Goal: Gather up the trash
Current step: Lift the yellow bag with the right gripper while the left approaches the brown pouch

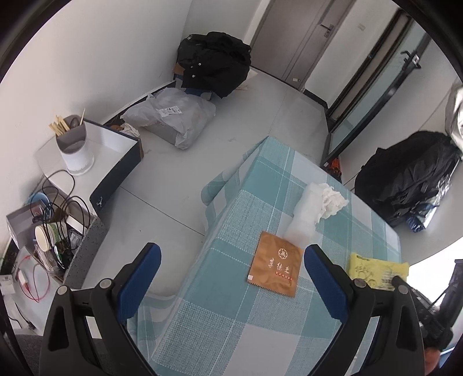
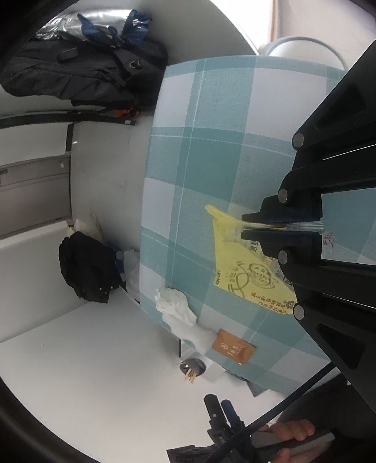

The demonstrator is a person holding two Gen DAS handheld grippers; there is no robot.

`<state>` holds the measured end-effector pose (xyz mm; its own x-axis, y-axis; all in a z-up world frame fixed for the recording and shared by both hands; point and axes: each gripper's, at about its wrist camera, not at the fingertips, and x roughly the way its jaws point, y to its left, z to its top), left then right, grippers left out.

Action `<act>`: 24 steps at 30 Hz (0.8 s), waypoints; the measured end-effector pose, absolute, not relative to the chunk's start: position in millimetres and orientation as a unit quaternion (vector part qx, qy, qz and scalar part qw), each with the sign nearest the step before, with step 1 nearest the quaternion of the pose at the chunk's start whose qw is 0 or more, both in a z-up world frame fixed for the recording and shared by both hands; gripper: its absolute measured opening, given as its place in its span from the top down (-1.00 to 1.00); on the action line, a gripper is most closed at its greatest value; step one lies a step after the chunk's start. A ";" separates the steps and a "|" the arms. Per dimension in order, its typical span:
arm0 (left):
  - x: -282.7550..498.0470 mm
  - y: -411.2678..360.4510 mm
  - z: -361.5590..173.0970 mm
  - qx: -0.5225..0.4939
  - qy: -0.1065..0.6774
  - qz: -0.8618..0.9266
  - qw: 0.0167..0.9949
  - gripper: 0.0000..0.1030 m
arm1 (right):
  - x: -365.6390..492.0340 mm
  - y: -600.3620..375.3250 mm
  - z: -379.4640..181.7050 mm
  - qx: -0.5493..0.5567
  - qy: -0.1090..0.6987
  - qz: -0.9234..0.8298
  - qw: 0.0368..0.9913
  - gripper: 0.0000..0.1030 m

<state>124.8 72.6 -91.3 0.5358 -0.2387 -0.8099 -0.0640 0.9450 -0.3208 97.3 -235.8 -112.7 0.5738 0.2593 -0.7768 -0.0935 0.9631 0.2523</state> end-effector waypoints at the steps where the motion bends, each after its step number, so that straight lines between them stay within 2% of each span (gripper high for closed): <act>1: 123.7 70.2 -91.5 -0.149 0.479 -0.052 0.864 -0.90 | 92.4 -239.4 -110.9 0.100 0.448 0.102 0.883 0.94; 10: 117.4 44.7 -89.4 -0.054 0.480 -0.073 0.873 -0.90 | 54.5 -254.1 -99.7 0.130 0.412 0.118 0.894 0.94; 15: 132.8 31.9 -108.9 -0.045 0.537 -0.093 0.837 -0.90 | 47.1 -255.8 -100.8 0.138 0.402 0.125 0.897 0.94; 24: 142.1 6.2 -118.4 0.042 0.546 -0.090 0.832 -0.90 | 37.7 -260.6 -100.0 0.142 0.389 0.138 0.900 0.94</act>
